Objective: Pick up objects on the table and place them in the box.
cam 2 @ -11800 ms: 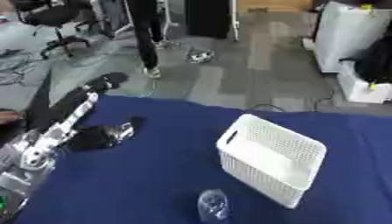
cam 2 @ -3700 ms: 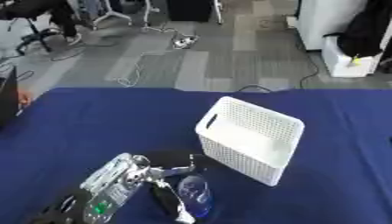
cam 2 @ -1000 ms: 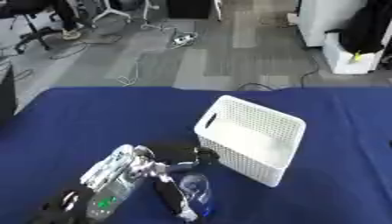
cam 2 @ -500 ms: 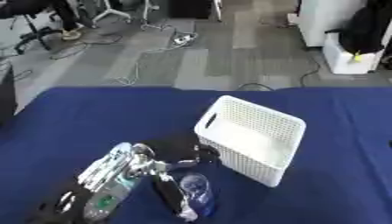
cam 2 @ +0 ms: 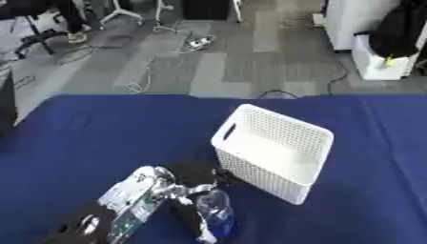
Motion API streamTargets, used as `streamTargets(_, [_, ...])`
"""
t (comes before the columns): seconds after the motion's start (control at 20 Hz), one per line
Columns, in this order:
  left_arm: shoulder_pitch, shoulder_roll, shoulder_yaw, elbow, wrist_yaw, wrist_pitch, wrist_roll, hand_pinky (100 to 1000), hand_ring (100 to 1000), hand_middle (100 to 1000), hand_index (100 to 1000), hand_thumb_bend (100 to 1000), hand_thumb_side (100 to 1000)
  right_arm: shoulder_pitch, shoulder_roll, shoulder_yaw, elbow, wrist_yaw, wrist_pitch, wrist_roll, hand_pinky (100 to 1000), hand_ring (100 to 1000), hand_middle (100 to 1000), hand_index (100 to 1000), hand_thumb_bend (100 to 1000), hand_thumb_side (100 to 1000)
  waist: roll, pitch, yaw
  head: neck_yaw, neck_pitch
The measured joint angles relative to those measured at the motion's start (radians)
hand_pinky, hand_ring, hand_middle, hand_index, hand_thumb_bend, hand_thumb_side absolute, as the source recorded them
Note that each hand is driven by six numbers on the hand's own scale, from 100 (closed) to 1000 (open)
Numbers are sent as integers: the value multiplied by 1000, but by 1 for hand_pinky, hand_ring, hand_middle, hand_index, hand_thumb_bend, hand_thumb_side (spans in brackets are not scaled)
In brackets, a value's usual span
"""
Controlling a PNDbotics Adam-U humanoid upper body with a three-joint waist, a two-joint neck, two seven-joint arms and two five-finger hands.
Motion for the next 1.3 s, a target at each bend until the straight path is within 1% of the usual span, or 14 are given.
streamTargets(0.2, [-4, -9, 11, 27, -1, -9, 9, 1000, 958, 962, 972, 657, 627, 0, 8, 0, 0, 0, -2, 2, 569, 607, 592, 709, 100, 817, 0, 1, -5, 0, 0])
streamTargets(0.35, [-8, -14, 16, 39, -2, -15, 15, 1000, 958, 962, 972, 650, 630, 0, 8, 0, 0, 0, -2, 2, 569, 607, 592, 710, 100, 818, 0, 2, -6, 0, 0])
streamTargets(0.45, [-8, -14, 16, 41, -3, -18, 18, 1000, 956, 961, 972, 649, 642, 0, 8, 0, 0, 0, -2, 2, 569, 607, 592, 710, 100, 817, 0, 2, -6, 0, 0])
streamTargets(0.5, [-8, -14, 16, 42, -3, -20, 20, 1000, 956, 961, 972, 647, 631, 0, 8, -1, 0, 0, -2, 2, 569, 607, 593, 710, 100, 818, 0, 2, -6, 0, 0])
streamTargets(0.7, [-9, -14, 16, 41, -3, -25, 25, 1000, 962, 963, 974, 638, 634, 0, 8, -3, 0, 0, -2, 2, 569, 607, 593, 710, 100, 818, 0, 2, -6, 0, 0])
streamTargets(0.9, [-8, -12, 15, 12, -9, -24, 24, 1000, 970, 967, 978, 633, 634, 0, 8, -5, 0, 0, -2, 2, 570, 608, 593, 710, 100, 817, 0, 4, -5, 0, 0])
streamTargets(1.05, [-5, -11, 8, -21, -10, -13, 12, 1000, 971, 970, 981, 633, 631, 0, 8, -5, 0, 0, -2, 2, 570, 608, 593, 710, 100, 817, 2, 4, 0, 0, 0])
streamTargets(1.15, [0, -11, 5, -33, -10, -4, 1, 1000, 952, 972, 982, 656, 599, 0, 8, -5, 0, 0, -2, 3, 570, 608, 593, 710, 100, 816, 3, 4, 0, 0, 0])
streamTargets(1.2, [1, -11, 4, -34, -10, 0, -6, 945, 921, 967, 982, 662, 576, 0, 8, -5, 0, 0, -2, 3, 570, 608, 593, 710, 100, 816, 3, 4, 0, 0, 0])
streamTargets(1.25, [1, -11, 3, -34, -10, 5, -11, 920, 908, 965, 981, 664, 564, 0, 8, -6, 0, 0, -2, 3, 570, 608, 593, 710, 100, 816, 3, 4, 0, 0, 0])
streamTargets(1.3, [2, -11, 3, -34, -10, 9, -17, 868, 861, 944, 970, 689, 505, 0, 8, -6, 0, 0, -2, 3, 570, 608, 593, 710, 100, 816, 3, 4, 0, 0, 0])
